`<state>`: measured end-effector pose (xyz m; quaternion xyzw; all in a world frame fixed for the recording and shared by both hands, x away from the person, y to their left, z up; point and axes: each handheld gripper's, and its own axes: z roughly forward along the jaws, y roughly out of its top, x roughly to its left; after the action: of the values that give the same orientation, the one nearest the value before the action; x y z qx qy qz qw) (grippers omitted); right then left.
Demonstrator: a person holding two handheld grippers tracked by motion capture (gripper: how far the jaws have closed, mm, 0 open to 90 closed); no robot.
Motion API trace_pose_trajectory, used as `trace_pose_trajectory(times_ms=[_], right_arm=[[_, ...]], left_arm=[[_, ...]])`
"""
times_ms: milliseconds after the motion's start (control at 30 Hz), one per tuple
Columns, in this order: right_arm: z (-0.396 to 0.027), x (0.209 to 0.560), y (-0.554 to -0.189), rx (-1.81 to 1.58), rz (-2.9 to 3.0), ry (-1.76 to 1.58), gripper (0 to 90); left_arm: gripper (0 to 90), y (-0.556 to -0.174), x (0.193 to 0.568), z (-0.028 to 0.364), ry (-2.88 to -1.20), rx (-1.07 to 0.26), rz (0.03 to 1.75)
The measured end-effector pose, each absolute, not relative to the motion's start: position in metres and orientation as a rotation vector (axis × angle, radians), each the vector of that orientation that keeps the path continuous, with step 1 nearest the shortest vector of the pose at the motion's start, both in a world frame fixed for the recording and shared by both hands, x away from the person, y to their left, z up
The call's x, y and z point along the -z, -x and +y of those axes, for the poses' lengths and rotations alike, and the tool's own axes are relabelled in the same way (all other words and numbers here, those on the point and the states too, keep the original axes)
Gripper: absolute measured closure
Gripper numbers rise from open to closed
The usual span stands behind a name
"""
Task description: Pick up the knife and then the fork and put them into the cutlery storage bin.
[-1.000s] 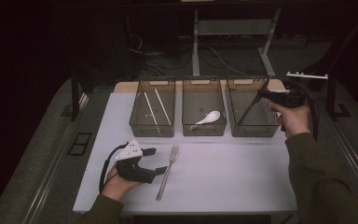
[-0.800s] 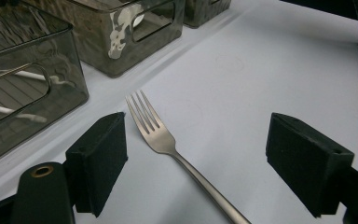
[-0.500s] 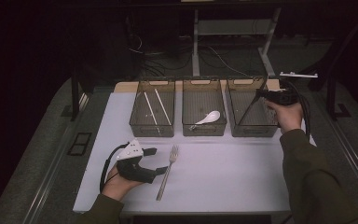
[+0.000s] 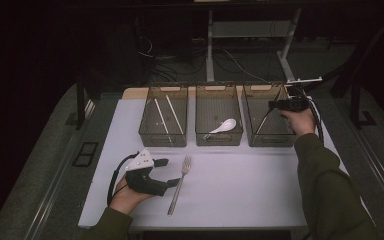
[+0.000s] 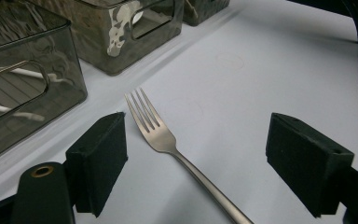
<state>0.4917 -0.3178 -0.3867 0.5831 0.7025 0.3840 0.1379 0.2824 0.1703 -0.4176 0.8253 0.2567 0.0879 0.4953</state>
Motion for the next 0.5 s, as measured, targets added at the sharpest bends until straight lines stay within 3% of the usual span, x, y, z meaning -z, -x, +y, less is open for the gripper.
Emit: trace_pose_trajectory(times_ms=[267, 500], right_arm=[[-0.3181, 0.3883, -0.4913, -1.049, 2.045, -1.691, 53.4], [-0.3203, 0.3878, -0.4919, -1.025, 2.045, -1.692, 46.8]], left_arm=[[19.4, -0.2828, 0.4178, 0.17, -2.002, -0.213, 0.622], [19.0, -0.2829, 0.4183, 0.1689, -2.003, -0.209, 0.626]])
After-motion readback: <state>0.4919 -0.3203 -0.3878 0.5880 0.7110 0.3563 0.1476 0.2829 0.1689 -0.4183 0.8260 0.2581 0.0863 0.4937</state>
